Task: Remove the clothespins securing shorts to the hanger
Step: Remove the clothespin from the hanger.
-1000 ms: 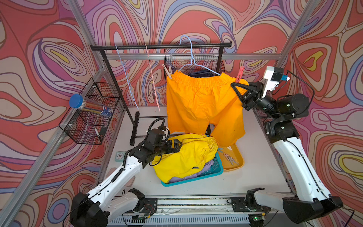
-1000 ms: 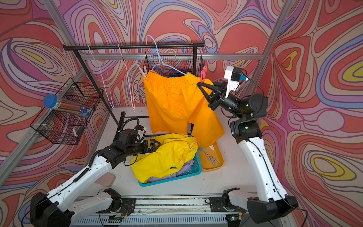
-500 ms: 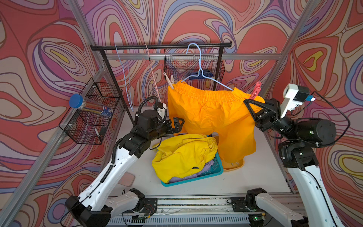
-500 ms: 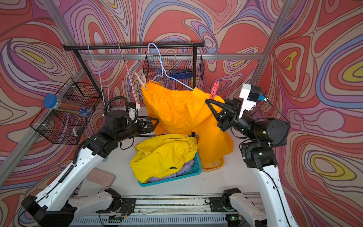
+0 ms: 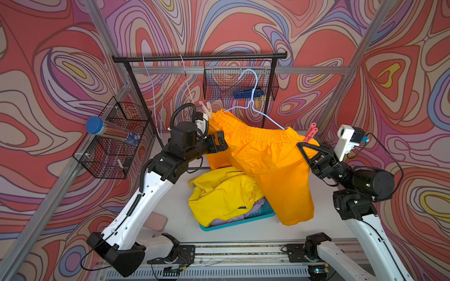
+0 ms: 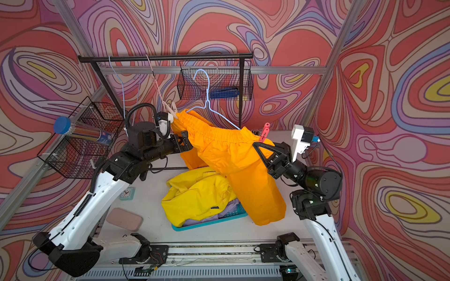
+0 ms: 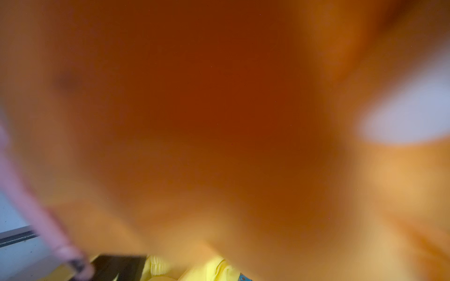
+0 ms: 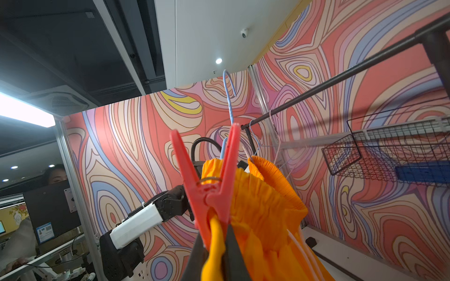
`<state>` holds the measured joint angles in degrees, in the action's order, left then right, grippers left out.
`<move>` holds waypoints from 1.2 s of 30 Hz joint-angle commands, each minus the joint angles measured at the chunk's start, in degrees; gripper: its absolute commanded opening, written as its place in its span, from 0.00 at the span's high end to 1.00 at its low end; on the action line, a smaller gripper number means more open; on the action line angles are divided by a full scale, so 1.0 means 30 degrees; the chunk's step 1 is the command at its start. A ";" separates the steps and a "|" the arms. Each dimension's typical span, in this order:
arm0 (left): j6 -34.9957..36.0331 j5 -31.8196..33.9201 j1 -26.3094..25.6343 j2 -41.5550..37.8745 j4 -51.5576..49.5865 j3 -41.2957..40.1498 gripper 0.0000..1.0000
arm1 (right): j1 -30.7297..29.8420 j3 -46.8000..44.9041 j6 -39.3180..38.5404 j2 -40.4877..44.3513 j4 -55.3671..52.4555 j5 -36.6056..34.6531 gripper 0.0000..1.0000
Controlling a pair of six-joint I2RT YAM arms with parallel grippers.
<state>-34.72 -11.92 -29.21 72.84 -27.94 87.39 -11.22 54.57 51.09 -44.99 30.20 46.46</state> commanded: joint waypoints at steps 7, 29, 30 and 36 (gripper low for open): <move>-0.0405 -0.0200 -0.0048 -0.1821 0.1124 -0.3320 0.00 | -0.6487 -0.3639 -0.2859 -0.1635 0.0575 -0.1596 1.00; -0.0186 -0.1092 -0.0055 -0.4478 0.0752 -1.0702 0.00 | -1.2726 -0.7070 -0.7168 -0.5369 0.1957 -0.8138 1.00; -0.0175 -0.1217 -0.0050 -0.4577 0.0509 -1.0782 0.00 | -1.2742 -0.7361 -0.7129 -0.5267 0.2084 -0.8477 1.00; -0.1067 -0.1703 -0.0048 -0.5873 -0.0607 -1.1971 0.00 | -1.2726 -0.8627 -0.7274 -0.4482 0.1721 -1.0675 1.00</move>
<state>-36.38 -14.70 -28.97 57.56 -28.77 52.27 -48.64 29.93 29.63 -59.61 36.25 17.30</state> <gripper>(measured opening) 0.997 0.099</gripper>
